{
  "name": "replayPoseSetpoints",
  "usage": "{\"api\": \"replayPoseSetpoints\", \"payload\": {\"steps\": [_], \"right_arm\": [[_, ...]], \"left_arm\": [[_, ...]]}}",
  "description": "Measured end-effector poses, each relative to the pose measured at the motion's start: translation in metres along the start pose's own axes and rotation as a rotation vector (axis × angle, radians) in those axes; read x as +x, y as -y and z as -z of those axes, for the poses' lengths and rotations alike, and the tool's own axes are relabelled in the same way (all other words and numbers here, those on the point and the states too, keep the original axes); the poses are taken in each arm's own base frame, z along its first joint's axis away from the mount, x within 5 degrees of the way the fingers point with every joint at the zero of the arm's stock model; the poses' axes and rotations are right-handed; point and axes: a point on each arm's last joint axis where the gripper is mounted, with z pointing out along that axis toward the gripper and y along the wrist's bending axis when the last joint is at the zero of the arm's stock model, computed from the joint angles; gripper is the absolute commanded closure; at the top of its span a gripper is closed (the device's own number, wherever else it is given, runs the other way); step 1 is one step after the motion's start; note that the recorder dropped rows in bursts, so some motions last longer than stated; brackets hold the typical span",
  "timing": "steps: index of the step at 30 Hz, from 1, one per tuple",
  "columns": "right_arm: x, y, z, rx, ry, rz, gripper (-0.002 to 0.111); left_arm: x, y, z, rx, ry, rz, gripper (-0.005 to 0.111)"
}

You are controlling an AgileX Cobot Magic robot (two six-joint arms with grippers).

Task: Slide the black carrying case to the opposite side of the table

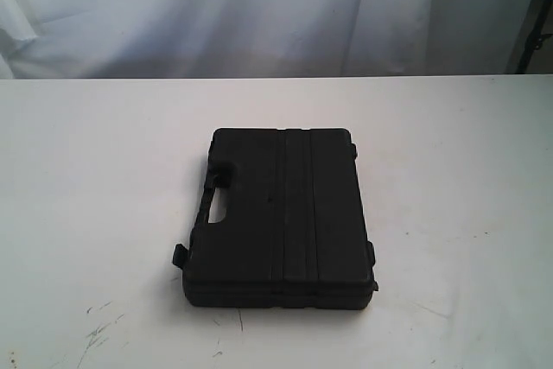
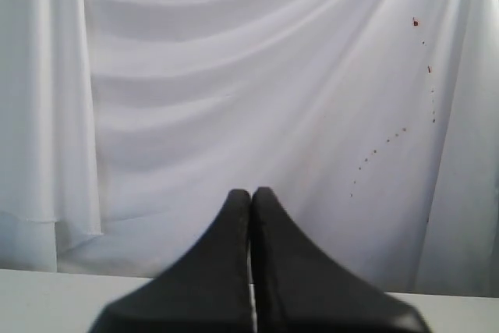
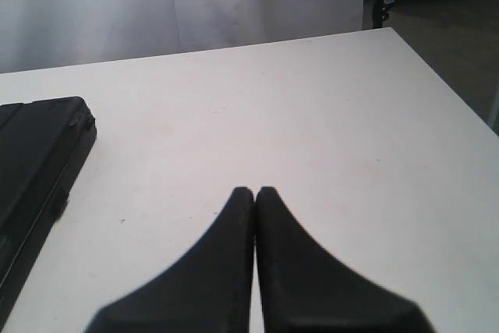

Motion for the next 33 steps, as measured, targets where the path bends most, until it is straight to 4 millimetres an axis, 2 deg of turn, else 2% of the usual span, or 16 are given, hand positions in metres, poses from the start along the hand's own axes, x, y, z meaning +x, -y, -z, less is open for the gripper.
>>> {"api": "replayPoseSetpoints", "payload": {"steps": [7, 11, 17, 21, 24, 29, 33], "right_arm": [[0.0, 0.0, 0.0, 0.0, 0.0, 0.0, 0.108], [0.0, 0.0, 0.0, 0.0, 0.0, 0.0, 0.108], [0.0, 0.0, 0.0, 0.0, 0.0, 0.0, 0.108], [0.0, 0.0, 0.0, 0.0, 0.0, 0.0, 0.108], [0.0, 0.0, 0.0, 0.0, 0.0, 0.0, 0.108], [0.0, 0.0, 0.0, 0.0, 0.0, 0.0, 0.108], [0.0, 0.0, 0.0, 0.0, 0.0, 0.0, 0.108]], "left_arm": [[-0.004, 0.0, 0.0, 0.003, 0.021, 0.012, 0.107], [-0.024, 0.002, -0.007, -0.011, -0.044, 0.013, 0.107], [-0.066, 0.005, -0.035, -0.031, -0.151, 0.049, 0.107], [-0.077, 0.006, -0.062, -0.049, -0.279, 0.112, 0.107], [-0.073, 0.006, -0.083, -0.069, -0.442, 0.13, 0.107], [-0.049, 0.005, -0.109, -0.107, -0.743, 0.14, 0.107], [-0.03, 0.003, -0.125, -0.124, -0.905, 0.13, 0.107]]}}
